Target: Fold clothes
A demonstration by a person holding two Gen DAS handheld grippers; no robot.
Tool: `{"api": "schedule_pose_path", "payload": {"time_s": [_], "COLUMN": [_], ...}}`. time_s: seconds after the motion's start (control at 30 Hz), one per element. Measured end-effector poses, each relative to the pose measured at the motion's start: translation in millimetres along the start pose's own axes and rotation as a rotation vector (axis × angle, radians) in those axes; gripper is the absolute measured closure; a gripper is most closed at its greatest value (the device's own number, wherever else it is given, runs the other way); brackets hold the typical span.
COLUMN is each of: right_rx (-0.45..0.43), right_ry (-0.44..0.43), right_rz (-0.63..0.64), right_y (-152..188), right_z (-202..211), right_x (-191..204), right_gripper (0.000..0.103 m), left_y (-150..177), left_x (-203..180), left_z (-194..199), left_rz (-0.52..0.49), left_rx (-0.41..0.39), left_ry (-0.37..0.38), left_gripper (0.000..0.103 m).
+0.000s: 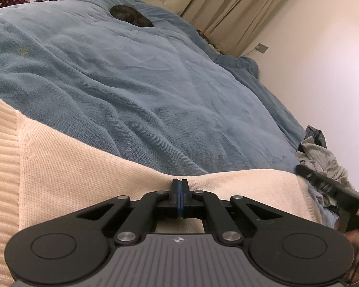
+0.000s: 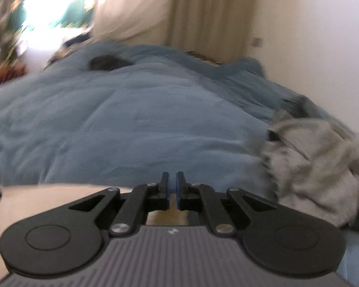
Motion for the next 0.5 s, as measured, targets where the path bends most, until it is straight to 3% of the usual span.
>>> {"api": "schedule_pose_path", "payload": {"time_s": [0.1,0.23,0.37,0.5], "right_rx": [-0.057,-0.043,0.009,-0.011], "right_ry": [-0.091,-0.271,-0.262,-0.276], "right_rz": [-0.041,-0.063,0.021,-0.003], "right_y": [-14,-15,16,36], "right_z": [23,30,9,-2], "right_x": [6,53,83,81], "right_gripper": [0.095,0.095,0.094,0.094], "left_y": [0,-2,-8,-21], "left_x": [0,1,2,11], "left_z": [0,-1,2,15], "left_rz": [0.003,0.029,0.079,0.021], "left_rx": [-0.002,0.008,0.026,-0.032], "left_ry": [0.001,-0.001,-0.025,-0.177], "left_gripper": [0.100,0.100,0.100,0.101]}}
Point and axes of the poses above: each gripper's, at about its wrist camera, not at the fingertips, and z roughly against the way its jaws point, x to its left, y to its underside, the point moved 10 cm from there along -z, roughly the way its jaws point, and after that the axes turned 2 degrees about z, right-handed, at the moved point
